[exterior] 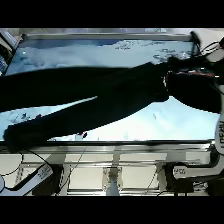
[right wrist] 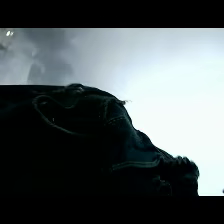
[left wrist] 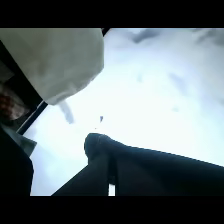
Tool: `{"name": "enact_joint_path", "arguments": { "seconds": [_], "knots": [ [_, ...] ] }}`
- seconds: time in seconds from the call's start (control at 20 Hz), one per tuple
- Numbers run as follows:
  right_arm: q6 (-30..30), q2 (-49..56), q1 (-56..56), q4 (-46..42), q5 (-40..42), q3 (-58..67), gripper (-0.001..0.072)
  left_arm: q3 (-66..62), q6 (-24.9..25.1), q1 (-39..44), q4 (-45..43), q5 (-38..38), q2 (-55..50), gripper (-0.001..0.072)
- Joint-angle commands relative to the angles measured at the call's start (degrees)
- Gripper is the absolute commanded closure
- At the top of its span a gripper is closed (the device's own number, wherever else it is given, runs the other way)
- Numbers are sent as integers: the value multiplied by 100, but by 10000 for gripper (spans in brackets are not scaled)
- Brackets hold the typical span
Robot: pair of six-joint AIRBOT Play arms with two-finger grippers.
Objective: Fold the clothes and pants, and hang the long-sleeved shirts on hangers.
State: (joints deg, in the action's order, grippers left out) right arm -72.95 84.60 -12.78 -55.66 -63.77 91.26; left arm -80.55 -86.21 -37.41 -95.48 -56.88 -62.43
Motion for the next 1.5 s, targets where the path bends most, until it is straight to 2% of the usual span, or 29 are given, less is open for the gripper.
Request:
{"name": "enact_joint_path", "arguments": {
  "seconds": [0.0,0.4,0.55,0.75,0.9,1.1,1.3,1.45],
  "knots": [
    [-109,-590,-479,-378,-452,146,683,-4,-39,-192,328,76,125,683],
    [35,-1617,-796,-693,-981,146,683,-4,-37,-188,844,225,431,683],
    [-50,-1818,-796,-699,-1716,149,682,-4,-37,-186,850,177,431,683],
    [-409,-2415,-796,-1073,-1836,146,683,-4,-39,-186,748,146,382,683],
    [-461,-2522,-796,-1453,-2406,146,683,-4,-33,-68,745,-22,85,684],
    [-568,-1993,-793,-1464,-2581,142,683,-7,181,243,699,-501,-743,684],
    [-610,-734,-791,-1290,-2859,142,683,-33,181,420,680,-647,-1593,684],
    [-684,334,-789,-789,-2673,142,683,-568,162,656,535,-737,-2210,683]
  ]
}}
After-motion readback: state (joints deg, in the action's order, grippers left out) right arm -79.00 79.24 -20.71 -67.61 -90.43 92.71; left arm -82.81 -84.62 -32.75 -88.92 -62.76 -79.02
